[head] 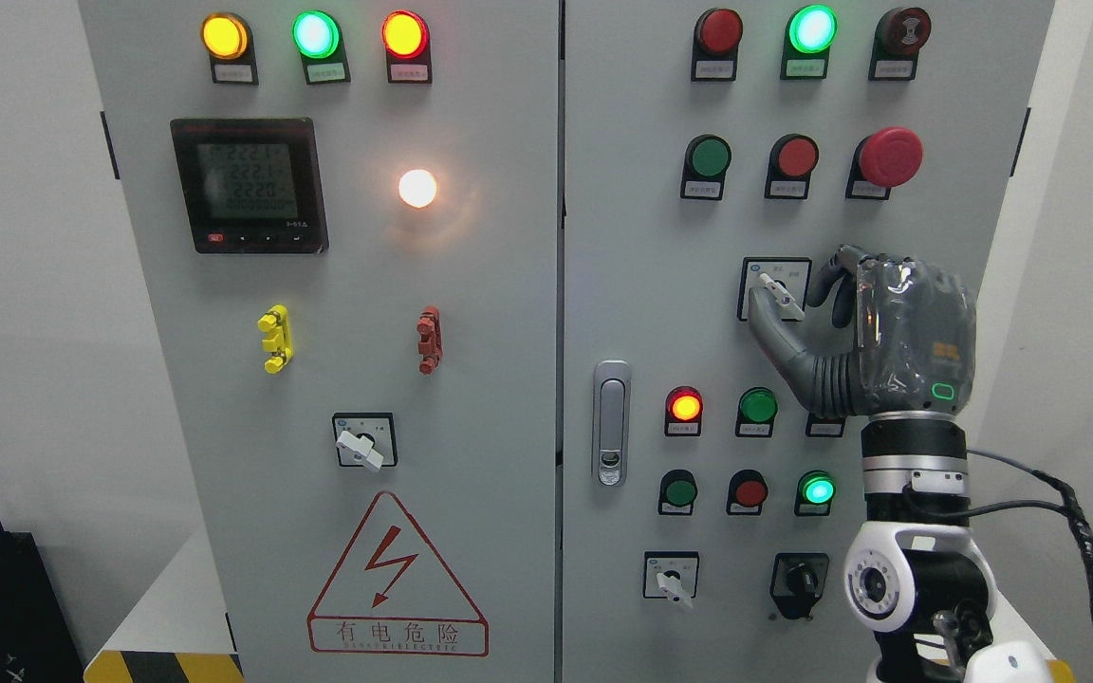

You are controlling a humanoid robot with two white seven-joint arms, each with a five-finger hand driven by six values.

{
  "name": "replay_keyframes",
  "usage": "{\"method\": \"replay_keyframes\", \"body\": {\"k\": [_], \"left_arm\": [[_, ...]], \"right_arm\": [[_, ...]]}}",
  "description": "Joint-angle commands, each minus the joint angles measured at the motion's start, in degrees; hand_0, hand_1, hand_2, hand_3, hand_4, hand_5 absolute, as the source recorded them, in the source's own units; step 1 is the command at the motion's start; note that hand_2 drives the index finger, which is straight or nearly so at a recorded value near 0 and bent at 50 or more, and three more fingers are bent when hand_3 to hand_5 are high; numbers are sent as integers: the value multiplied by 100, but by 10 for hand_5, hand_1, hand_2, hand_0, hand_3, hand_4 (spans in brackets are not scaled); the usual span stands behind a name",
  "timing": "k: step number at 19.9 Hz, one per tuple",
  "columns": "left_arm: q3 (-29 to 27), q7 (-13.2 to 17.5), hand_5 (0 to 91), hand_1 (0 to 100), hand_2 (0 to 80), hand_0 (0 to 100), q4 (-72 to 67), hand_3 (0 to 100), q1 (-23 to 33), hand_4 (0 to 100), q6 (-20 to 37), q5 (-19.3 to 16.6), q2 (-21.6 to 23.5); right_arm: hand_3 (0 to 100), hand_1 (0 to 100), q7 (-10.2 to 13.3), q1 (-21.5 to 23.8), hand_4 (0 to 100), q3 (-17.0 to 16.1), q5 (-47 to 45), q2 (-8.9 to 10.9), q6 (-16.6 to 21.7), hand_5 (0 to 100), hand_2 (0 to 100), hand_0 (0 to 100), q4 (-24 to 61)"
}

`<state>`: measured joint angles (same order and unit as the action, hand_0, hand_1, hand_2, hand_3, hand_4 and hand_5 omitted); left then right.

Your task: Rotate and turn off gray switch

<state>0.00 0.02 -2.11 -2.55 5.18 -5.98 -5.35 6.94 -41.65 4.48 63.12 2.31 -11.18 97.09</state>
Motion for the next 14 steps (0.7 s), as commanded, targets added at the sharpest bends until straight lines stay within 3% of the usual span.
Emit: {"method": "replay_keyframes", "body": {"k": [1, 14], "left_arm": [[-185, -2, 0, 389, 0, 120, 0, 0, 0, 0, 0, 0, -1], [-185, -2, 0, 389, 0, 120, 0, 0, 0, 0, 0, 0, -1]], "right_arm": [[935, 324, 0, -1, 836, 62, -1, -2, -24, 978, 695, 284, -15], [948, 306, 0, -27, 845, 70, -10, -2, -24, 977, 712, 401, -32]]}}
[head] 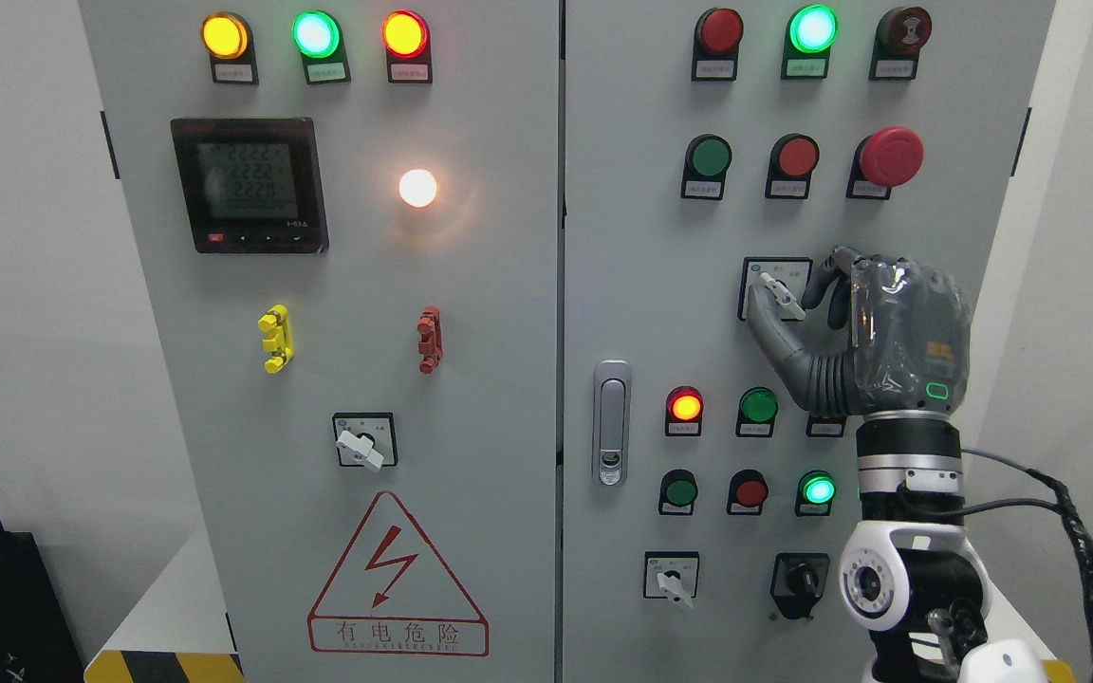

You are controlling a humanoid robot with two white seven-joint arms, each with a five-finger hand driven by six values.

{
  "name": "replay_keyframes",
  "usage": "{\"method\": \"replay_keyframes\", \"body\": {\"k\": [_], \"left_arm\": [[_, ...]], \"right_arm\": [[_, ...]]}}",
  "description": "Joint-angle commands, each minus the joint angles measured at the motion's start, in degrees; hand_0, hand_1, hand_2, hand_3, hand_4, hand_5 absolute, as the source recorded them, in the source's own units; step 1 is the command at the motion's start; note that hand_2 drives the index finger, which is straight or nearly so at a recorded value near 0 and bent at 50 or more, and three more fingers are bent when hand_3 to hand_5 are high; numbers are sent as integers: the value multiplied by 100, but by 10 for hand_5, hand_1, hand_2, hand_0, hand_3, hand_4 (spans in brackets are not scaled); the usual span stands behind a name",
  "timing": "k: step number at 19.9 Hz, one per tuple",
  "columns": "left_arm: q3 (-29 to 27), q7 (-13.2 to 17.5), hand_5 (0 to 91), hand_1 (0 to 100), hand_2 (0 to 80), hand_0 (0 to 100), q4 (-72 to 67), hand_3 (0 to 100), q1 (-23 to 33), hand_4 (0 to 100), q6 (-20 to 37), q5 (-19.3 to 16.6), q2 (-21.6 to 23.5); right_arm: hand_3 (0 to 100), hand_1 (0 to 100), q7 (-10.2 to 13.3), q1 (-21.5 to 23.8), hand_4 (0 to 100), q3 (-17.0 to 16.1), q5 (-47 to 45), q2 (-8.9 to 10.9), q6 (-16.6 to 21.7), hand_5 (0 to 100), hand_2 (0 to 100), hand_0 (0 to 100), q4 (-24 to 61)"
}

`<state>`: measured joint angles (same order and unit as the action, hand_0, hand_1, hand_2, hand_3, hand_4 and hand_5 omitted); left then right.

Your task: Rotate and turn off gray switch

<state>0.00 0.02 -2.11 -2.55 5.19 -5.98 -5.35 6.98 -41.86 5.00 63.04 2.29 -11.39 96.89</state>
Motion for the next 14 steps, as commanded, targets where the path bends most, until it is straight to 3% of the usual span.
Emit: {"method": "replay_keyframes", "body": {"k": [1, 14], "left_arm": [[-185, -2, 0, 389, 0, 120, 0, 0, 0, 0, 0, 0, -1], [-185, -2, 0, 389, 0, 120, 0, 0, 0, 0, 0, 0, -1]], "right_arm": [[948, 305, -4, -6, 846, 19, -2, 0, -4, 977, 712, 403, -12], [964, 290, -4, -6, 850, 19, -11, 0, -4, 981, 728, 486, -12]]}}
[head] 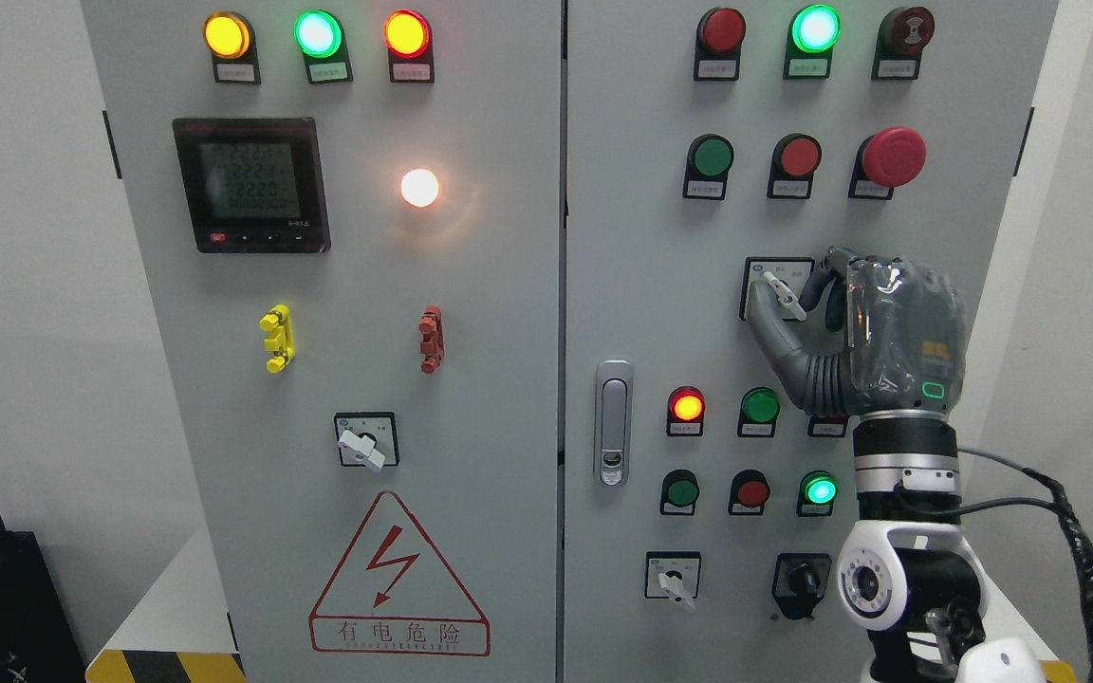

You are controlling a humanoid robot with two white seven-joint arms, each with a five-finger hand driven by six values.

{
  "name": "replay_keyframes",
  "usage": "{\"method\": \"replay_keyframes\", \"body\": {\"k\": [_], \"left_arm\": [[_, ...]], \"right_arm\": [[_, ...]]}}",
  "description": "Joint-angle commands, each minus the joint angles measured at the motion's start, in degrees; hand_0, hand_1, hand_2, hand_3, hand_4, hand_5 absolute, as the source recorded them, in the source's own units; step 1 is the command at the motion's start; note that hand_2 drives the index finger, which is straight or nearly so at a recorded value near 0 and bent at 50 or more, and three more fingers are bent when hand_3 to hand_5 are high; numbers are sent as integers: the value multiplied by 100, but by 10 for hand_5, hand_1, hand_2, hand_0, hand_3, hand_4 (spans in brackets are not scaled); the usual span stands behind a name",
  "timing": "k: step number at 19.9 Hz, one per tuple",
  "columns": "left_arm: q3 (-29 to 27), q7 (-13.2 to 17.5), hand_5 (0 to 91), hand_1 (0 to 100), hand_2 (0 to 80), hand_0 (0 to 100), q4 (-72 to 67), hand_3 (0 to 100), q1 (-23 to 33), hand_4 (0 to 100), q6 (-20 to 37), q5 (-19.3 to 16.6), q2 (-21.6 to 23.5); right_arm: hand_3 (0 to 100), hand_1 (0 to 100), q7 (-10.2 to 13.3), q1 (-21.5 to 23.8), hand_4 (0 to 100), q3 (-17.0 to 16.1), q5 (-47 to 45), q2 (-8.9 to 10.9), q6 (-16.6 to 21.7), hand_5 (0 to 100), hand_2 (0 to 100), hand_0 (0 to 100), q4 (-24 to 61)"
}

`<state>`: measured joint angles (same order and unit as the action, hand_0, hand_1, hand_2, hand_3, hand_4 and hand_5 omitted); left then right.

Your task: Rotate and turn off gray switch

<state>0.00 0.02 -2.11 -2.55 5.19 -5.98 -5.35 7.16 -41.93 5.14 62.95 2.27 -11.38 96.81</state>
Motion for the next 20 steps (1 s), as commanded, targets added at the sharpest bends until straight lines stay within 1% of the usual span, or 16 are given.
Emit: {"method": "replay_keyframes", "body": {"k": [1, 15, 20], "left_arm": [[-185, -2, 0, 389, 0, 120, 0, 0, 0, 0, 0, 0, -1], [-185, -2, 0, 389, 0, 120, 0, 0, 0, 0, 0, 0, -1], [-185, -2, 0, 389, 0, 120, 0, 0, 0, 0, 0, 0, -1]], "right_arm": [[966, 287, -22, 0, 851, 5, -2, 1, -4, 982, 730, 495, -4], [995, 290, -22, 0, 860, 5, -2, 1, -4, 984, 752, 499, -4], [998, 288, -22, 0, 864, 5, -2, -8, -4, 984, 752, 520, -4]]}}
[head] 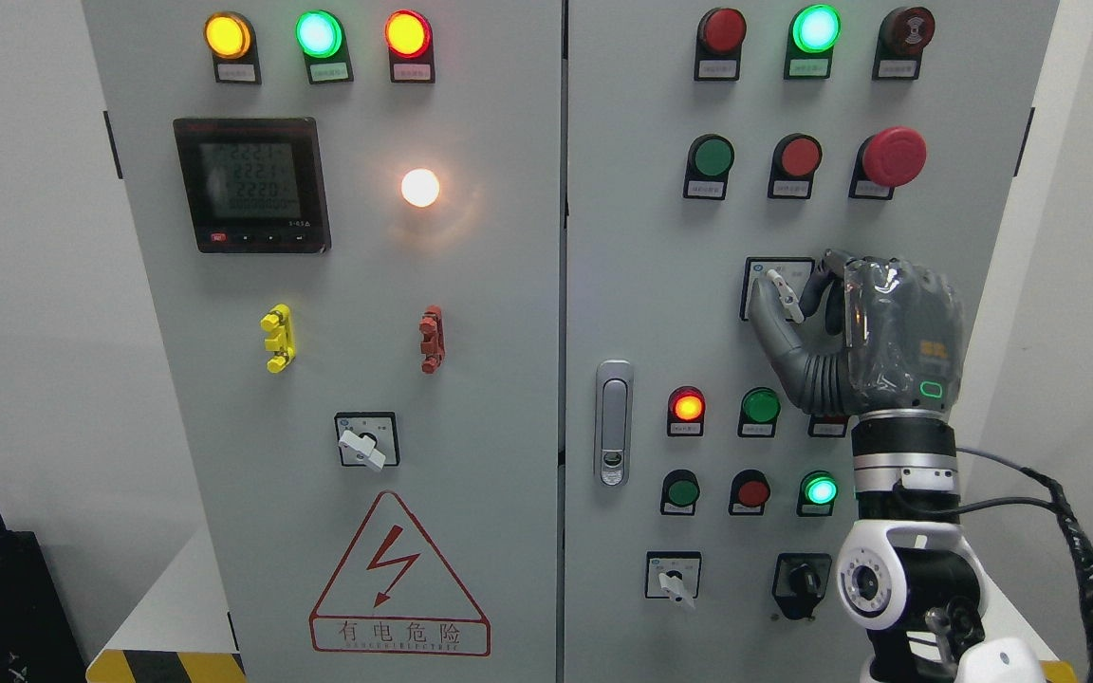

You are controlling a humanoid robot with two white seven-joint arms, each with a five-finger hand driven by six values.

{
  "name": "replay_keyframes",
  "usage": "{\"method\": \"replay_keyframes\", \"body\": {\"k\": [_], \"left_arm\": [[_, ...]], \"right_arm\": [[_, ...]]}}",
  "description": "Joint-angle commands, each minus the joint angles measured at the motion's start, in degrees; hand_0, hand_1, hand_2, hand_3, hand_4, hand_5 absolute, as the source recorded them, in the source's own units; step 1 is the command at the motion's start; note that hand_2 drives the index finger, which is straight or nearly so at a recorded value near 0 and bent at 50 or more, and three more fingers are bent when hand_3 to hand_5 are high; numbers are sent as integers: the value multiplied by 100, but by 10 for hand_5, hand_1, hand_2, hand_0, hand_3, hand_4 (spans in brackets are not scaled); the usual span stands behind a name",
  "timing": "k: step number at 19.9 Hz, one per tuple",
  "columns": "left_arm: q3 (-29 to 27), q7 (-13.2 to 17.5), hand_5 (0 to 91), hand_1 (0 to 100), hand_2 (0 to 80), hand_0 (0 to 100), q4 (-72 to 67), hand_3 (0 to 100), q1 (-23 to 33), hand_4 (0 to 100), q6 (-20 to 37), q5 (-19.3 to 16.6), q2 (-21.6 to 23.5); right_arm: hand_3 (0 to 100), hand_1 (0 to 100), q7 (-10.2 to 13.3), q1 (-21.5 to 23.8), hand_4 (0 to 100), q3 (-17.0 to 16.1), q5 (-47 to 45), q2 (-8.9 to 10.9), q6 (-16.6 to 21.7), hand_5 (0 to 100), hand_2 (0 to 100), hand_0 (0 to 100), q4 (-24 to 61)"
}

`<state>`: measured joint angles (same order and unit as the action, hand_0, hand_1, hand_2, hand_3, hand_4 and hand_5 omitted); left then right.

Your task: Rotate and turn off gray switch

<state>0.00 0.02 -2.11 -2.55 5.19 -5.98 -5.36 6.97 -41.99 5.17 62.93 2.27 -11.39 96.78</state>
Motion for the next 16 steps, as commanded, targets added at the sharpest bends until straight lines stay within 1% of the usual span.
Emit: {"method": "replay_keyframes", "body": {"k": [1, 5, 16], "left_arm": [[-185, -2, 0, 389, 0, 120, 0, 0, 0, 0, 0, 0, 0], [-185, -2, 0, 389, 0, 120, 0, 0, 0, 0, 0, 0, 0], [-185, -2, 0, 389, 0, 120, 0, 0, 0, 0, 0, 0, 0]], "right_arm": [[998, 288, -2, 6, 864, 10, 0, -7, -4, 984, 753, 525, -1], [1000, 283, -2, 6, 866, 10, 0, -42, -4, 984, 754, 537, -1], [1000, 259, -2, -2, 867, 10, -9, -42, -4, 986, 761, 583, -1]]}}
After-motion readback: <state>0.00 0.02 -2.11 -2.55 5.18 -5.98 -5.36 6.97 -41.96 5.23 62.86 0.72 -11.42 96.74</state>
